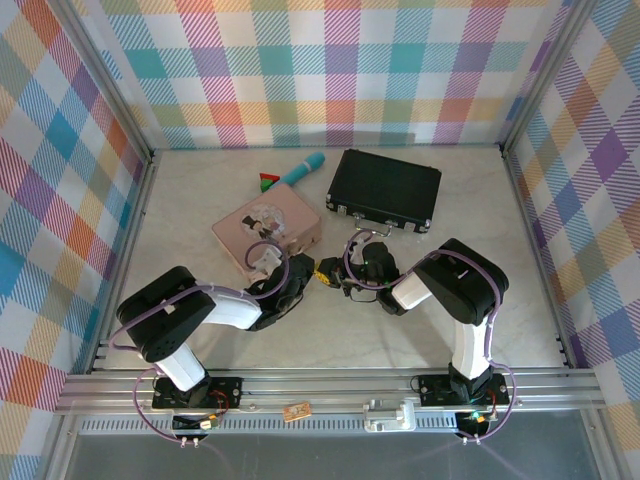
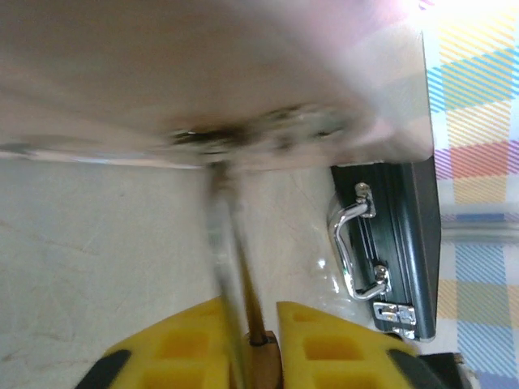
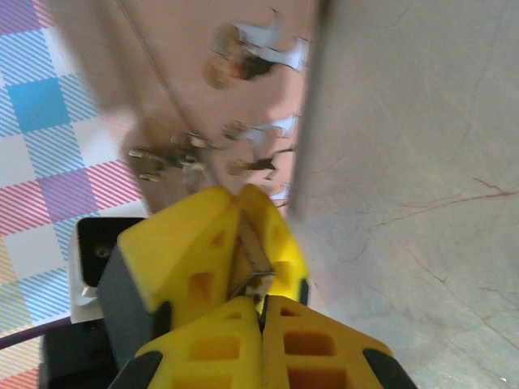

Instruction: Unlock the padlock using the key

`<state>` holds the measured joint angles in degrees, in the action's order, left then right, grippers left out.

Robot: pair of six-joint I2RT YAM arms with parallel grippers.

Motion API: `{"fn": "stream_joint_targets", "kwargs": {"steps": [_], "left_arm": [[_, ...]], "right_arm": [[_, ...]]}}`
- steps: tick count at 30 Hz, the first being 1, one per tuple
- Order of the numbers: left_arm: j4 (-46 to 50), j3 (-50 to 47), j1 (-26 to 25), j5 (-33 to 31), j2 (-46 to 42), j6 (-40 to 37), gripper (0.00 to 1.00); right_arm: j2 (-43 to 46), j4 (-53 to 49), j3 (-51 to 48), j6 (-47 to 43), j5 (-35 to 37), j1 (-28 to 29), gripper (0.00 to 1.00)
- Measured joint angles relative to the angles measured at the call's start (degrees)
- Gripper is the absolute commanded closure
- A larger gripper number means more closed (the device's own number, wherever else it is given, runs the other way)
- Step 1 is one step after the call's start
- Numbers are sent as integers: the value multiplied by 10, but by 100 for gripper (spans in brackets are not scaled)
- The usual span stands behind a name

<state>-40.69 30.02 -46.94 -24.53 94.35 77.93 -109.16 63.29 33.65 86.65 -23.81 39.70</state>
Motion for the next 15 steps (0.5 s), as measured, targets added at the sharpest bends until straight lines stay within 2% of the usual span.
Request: {"fn": "stream_joint_targets", "kwargs": {"steps": [3,7,10,13,15], "left_arm": [[-21,-2,3,8,8,7,100],[-32,-4,4,14,14,7,100],[-34,-5,4,15,15,7,100],[-34,-7,4,17,17,7,100],[-34,-7,4,18,18,7,100]], "right_arm": [[0,3,1,1,2,-1,100],[0,-1,1,-1,2,-1,80],[0,-3,-2,-6,5,-1,72],[4,1,-10,-6,7,-1,71],[9,2,-12,-6,7,-1,73]]}}
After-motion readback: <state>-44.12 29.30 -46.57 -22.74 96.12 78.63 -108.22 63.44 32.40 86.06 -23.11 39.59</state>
